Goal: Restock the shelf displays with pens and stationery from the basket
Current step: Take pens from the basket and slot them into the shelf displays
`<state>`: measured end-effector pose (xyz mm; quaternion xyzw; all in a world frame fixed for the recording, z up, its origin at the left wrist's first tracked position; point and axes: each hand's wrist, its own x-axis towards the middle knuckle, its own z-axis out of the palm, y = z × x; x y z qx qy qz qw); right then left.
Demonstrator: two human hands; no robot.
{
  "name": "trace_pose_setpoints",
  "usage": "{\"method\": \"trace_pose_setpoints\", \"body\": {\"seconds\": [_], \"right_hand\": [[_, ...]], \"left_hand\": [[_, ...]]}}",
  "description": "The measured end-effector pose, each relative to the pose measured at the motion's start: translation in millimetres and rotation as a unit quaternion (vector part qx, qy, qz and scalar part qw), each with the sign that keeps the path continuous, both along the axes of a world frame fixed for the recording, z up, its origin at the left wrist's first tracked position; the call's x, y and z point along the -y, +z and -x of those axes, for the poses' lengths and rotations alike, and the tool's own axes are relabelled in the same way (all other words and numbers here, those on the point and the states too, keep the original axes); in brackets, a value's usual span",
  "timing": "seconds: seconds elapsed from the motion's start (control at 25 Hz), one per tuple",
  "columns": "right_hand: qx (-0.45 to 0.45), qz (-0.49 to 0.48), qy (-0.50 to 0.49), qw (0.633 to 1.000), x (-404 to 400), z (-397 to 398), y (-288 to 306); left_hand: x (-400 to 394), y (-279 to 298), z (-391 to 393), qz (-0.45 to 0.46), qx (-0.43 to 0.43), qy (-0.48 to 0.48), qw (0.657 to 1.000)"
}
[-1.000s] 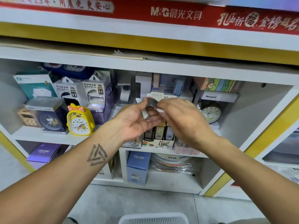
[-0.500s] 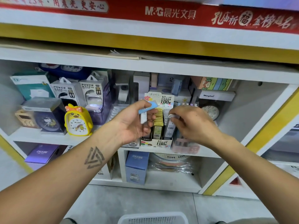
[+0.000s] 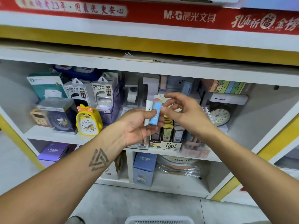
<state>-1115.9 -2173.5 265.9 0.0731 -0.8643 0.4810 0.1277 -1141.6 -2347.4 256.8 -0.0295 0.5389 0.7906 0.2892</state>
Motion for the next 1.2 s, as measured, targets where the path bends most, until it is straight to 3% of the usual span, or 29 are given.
{"method": "trace_pose_setpoints", "body": {"seconds": [0.16,0.44,0.6,0.76,0.84,1.0,1.12,1.2], "right_hand": [[-0.055,-0.217,0.079,0.971,24.2,12.6,-9.6],[-0.023,-0.161,0.11,0.98,50.5,30.7,-14.1],[-0.01,-0.123,0.105,0.987,64.8,32.8,-14.1],[0.051,0.007,0.07,0.996,77.0,35.7,-13.7],[0.074,0.037,0.078,0.993,80.5,34.4,-12.0],[0.089,0.014,0.117,0.989,87.7,30.9,-9.3],[0.053,-0.016,0.092,0.994,84.5,36.9,-8.6],[0.017,-0.08,0.043,0.996,75.6,42.8,-10.4]], "left_hand": [[15.6,1.8,3.8,0.0,-0.009,0.02,1.0],[50.1,2.8,10.4,0.042,-0.049,0.036,0.997],[64.7,0.4,10.5,0.114,-0.081,0.029,0.99],[79.0,-0.5,16.6,0.137,-0.111,0.129,0.976],[83.3,-0.4,19.3,0.147,-0.121,0.135,0.972],[82.9,-2.9,20.2,0.196,-0.148,0.119,0.962],[83.3,-5.1,23.8,0.215,-0.156,0.119,0.957],[86.5,-9.0,27.9,0.304,-0.207,0.116,0.923]]}}
